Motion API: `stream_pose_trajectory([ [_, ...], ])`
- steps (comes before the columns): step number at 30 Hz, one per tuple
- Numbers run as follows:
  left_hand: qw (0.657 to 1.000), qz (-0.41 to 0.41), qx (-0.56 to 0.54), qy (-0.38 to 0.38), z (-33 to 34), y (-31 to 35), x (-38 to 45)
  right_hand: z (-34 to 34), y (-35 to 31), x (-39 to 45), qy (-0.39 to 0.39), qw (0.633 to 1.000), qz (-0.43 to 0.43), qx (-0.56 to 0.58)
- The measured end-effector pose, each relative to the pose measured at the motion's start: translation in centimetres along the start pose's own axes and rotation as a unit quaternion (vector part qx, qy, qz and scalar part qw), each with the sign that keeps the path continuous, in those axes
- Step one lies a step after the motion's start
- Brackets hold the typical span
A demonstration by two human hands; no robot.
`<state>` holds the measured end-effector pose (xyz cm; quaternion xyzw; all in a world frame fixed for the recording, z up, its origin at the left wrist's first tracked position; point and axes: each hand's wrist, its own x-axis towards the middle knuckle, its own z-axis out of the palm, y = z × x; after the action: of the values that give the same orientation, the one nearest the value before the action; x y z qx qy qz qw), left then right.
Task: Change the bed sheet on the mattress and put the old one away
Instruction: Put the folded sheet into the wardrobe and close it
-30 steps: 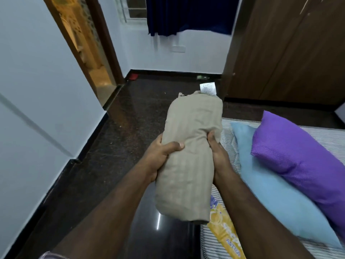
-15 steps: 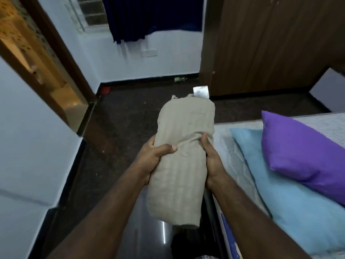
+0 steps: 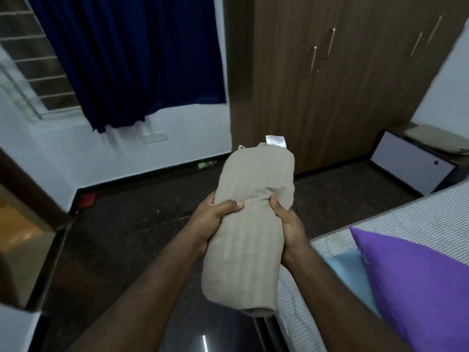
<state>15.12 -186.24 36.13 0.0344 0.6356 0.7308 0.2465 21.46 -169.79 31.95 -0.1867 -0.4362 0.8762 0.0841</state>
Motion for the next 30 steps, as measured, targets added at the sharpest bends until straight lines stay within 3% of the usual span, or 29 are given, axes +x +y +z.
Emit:
stream_pose_trajectory([
  [9,0.991,-0.017,0.026,-0.127,-2.7,7.6,22.6,5.5,-3.5,18.7,0.107,0.99,-0.089,0.026],
  [15,0.978,-0.037,0.063,-0.195,-0.8,11.2,35.8,5.9,-6.9,29.1,0.174,0.975,-0.125,0.056],
  [24,0.966,-0.069,0.075,-0.236,9.4,13.6,55.4,-0.8,-15.1,46.3,0.206,0.963,-0.155,0.076],
  [30,0.976,-0.056,0.087,-0.192,18.9,15.7,68.2,-6.4,-22.8,57.8,0.216,0.962,-0.144,0.088],
])
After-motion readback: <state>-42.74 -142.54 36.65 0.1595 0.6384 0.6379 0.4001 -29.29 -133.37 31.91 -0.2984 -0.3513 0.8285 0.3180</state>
